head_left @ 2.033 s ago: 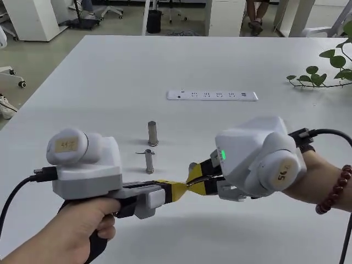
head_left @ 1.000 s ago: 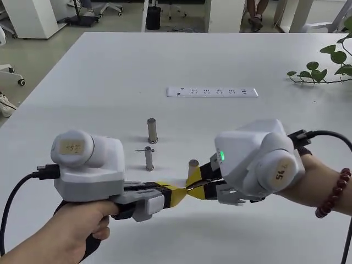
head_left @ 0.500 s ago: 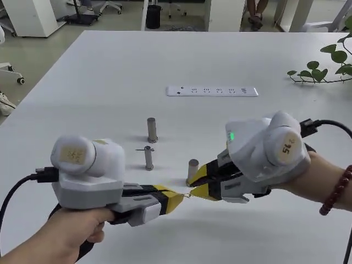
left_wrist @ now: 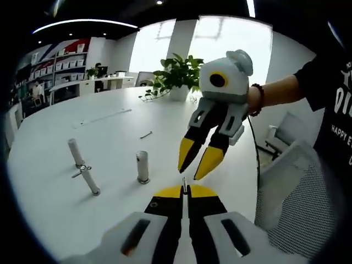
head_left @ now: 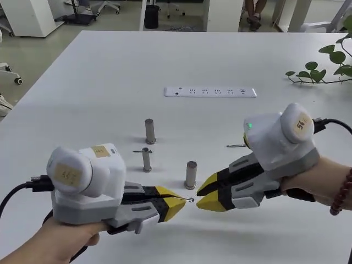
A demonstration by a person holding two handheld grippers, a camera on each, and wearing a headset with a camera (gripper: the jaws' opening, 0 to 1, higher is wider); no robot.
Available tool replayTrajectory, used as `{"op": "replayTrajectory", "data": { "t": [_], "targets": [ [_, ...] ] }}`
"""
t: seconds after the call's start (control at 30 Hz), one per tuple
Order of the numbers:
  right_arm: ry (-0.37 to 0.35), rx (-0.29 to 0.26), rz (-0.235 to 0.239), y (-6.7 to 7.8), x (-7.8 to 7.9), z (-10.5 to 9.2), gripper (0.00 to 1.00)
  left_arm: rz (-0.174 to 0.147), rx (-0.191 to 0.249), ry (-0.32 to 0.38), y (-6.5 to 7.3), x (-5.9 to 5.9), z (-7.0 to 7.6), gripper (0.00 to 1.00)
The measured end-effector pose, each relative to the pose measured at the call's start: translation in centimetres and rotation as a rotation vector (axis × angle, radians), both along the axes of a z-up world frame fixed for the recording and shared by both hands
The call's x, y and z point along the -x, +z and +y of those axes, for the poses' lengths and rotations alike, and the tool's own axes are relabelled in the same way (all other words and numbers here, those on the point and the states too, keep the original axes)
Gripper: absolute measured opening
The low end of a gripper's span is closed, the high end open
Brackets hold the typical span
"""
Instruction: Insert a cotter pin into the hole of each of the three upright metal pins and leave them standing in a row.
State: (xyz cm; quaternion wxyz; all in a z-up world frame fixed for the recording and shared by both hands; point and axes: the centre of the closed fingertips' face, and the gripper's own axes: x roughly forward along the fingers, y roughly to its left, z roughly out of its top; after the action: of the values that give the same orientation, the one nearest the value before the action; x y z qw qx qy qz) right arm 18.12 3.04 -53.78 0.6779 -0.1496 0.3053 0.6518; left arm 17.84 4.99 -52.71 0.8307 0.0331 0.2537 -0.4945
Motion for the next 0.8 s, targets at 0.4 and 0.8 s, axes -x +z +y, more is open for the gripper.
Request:
{"op": "replayTrajectory", "data": {
  "t": [0.4, 0.8],
  "targets": [
    [0.045, -0.076, 0.141, 0.5, 2.1, 0.0, 0.1, -0.075, -0.024, -0.147, 0.1, 1.9, -1.1, 0.0],
    [0.13, -0.1, 0.223, 0.4, 4.3, 0.2, 0.09, -0.07, 0.002, -0.208, 0.6, 2.8, -1.7, 0.0]
  ]
}}
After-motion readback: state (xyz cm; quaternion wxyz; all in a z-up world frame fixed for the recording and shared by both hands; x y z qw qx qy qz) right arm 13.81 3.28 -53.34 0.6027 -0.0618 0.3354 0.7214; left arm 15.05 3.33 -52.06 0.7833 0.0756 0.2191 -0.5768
